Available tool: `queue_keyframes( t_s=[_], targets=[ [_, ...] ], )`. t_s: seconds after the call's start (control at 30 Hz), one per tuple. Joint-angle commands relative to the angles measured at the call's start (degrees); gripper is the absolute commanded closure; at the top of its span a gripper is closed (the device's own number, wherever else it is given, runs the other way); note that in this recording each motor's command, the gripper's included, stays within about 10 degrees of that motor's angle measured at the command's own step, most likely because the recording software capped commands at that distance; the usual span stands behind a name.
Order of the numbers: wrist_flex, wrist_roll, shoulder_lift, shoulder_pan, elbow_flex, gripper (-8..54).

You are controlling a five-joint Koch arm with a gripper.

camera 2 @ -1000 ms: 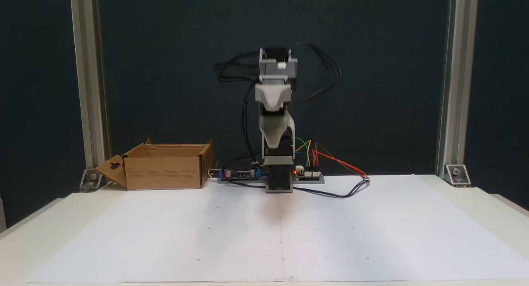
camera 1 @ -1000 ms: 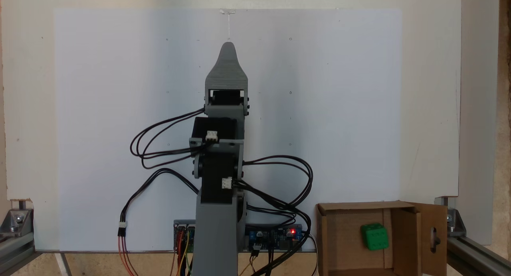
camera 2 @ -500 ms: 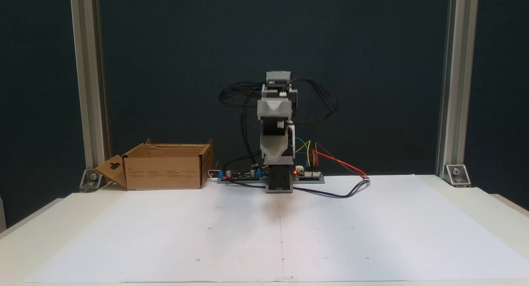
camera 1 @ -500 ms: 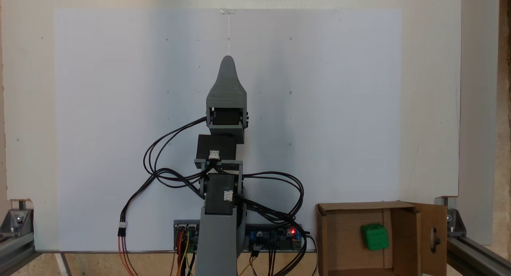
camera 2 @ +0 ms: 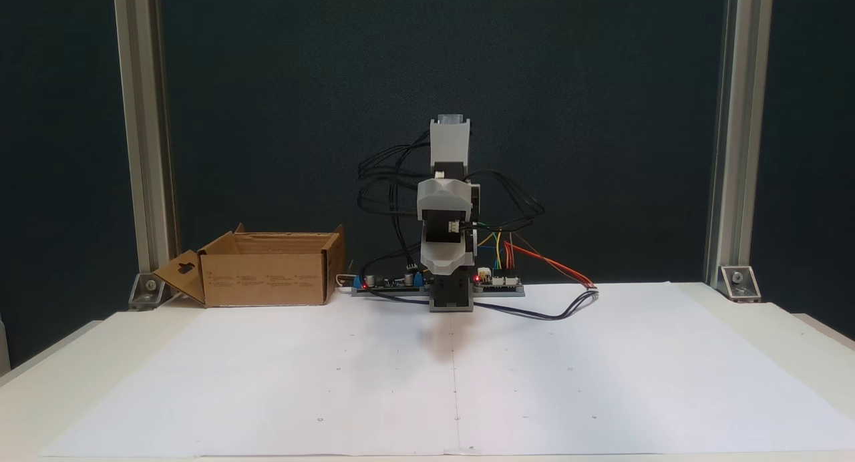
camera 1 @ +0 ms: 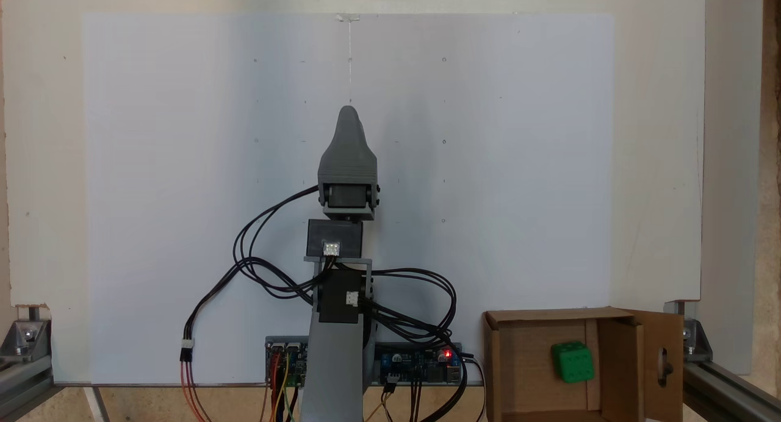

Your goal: Grasp a green dice and put it in the bin.

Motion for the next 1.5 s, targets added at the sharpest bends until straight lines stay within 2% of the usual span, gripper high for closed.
queue_keyframes(
  t_s=[0.0, 0.47, 1.47],
  targets=[
    [-9.56, -1.41, 6.50, -0.44, 0.18, 1.7],
    [-40.25, -1.41, 6.42, -0.35, 19.16, 1.6],
    [-39.73, -1.32, 6.06, -0.62, 20.65, 1.1]
  ],
)
